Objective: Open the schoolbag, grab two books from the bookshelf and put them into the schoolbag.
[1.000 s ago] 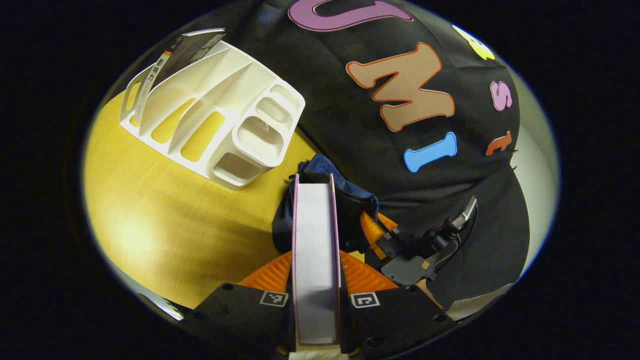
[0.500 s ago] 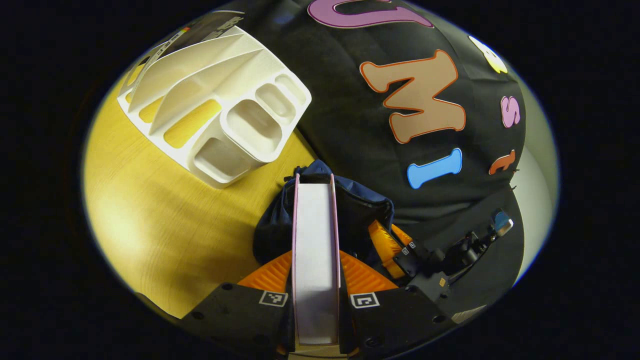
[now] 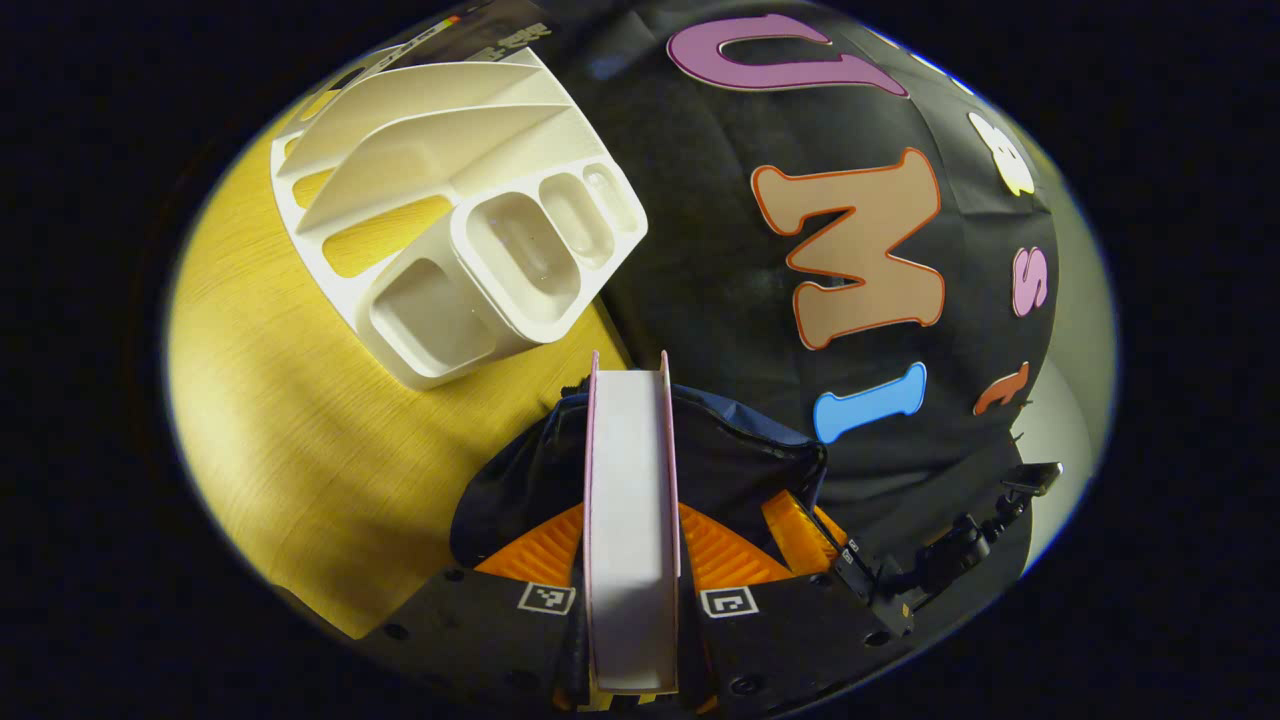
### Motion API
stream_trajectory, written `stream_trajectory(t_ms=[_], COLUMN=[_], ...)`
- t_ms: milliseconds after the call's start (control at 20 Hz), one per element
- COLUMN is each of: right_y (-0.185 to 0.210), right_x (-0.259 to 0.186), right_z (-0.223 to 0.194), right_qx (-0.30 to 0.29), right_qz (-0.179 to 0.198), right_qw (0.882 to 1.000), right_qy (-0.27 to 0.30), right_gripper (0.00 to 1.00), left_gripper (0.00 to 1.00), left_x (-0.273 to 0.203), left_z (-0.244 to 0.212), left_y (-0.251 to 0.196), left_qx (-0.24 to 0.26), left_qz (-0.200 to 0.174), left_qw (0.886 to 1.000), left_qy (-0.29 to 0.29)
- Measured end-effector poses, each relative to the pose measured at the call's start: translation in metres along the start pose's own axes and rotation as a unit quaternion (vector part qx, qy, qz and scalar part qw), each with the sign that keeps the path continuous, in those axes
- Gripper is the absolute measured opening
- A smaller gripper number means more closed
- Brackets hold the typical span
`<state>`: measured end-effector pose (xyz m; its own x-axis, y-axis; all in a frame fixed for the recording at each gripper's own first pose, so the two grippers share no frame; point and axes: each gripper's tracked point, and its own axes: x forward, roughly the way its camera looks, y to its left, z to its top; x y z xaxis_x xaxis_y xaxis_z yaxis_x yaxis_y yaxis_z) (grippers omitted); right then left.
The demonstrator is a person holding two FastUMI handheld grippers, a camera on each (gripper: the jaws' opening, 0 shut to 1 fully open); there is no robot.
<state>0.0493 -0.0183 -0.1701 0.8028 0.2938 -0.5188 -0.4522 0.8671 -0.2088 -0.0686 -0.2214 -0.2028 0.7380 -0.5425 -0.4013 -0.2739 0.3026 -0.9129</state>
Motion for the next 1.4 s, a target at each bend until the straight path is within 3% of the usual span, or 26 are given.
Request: stream_trajectory(t_ms=[400,850,1400], right_y=[0.015,0.030,0.037], right_x=[-0.003,-0.016,-0.034], right_z=[0.010,0.015,0.032], right_qx=[0.023,0.019,0.026], right_qz=[0.022,0.053,0.074], right_qw=[0.999,0.998,0.996], right_qy=[-0.009,-0.018,-0.042], right_gripper=[0.11,0.11,0.11], left_gripper=[0.32,0.32,0.35], left_x=[0.035,0.083,0.128], left_z=[-0.015,-0.057,-0.065], left_y=[0.018,0.019,0.032], left_qx=[-0.039,-0.044,-0.058], left_qz=[0.006,0.001,-0.002], left_qw=[0.998,0.999,0.998], left_qy=[-0.049,-0.028,-0.026])
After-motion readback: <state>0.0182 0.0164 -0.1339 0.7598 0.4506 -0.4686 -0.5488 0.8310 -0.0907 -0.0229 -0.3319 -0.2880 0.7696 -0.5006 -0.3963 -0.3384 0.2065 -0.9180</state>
